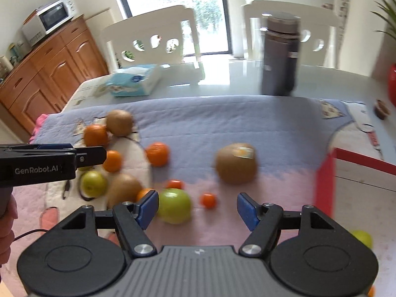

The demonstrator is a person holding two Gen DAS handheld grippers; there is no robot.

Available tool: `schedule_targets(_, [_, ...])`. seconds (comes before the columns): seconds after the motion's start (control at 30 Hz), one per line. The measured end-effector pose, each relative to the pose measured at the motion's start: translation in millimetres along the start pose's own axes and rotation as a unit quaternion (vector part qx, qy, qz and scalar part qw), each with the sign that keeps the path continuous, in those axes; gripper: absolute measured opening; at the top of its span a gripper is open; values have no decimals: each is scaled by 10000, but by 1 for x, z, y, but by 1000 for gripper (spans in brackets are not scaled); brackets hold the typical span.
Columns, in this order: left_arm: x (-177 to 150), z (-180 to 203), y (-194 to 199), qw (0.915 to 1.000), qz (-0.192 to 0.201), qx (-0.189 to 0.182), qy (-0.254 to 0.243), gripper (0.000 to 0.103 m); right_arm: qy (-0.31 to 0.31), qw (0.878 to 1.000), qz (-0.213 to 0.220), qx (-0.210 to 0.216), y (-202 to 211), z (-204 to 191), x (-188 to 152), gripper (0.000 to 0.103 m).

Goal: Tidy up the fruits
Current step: 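Open the left tool to drop the apple into the box while the right tool releases the tangerine, then grasp another green apple with the left tool while the right tool grasps a brown kiwi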

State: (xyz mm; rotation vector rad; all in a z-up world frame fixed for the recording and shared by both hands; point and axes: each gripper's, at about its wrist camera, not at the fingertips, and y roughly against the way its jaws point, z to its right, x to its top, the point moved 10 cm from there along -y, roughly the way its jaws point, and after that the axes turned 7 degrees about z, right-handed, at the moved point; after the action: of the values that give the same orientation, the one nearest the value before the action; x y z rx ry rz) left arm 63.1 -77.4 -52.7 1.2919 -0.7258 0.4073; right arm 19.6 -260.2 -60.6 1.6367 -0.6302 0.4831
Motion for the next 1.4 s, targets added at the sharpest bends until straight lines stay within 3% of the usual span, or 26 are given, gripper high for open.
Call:
schedule_targets(0.27, [-6,-95,-11,9976,-368,256,529,81,-46,9997,-192,120,-10,-67,3,72])
schedule_targets(0.5, [-23,-137,-36,9940,-801,43,740,81,240,9988,-312,287,-31,-126,-15,72])
schedule_targets(0.7, [-30,-137,-51,9933,-884,-263,703,81,152,9993,-304,177,-52,-139,-26,71])
schedule_targets(0.97, [-27,-123,-72,9925,-929,-621,493,81,767,9966,-285,-65,-81,-131,-19,70])
schedule_targets(1.03, [-28,-120,-77,9924,-979,-620,425,81,890,9954,-359,-58,-91,-129,-19,68])
schedule_targets(1.2, [-29,-115,-89,9915,-1071,-644,372,81,1131,9927,-422,32,-104,-129,-21,74])
schedule_targets(1.37, [-36,-114,-102,9902,-1242,-546,340,80,1201,9914,-516,104,-117,-125,-31,70])
schedule_targets(1.4, [-38,-114,-103,9898,-1285,-535,313,76,1277,9905,-504,65,-119,-124,-32,65])
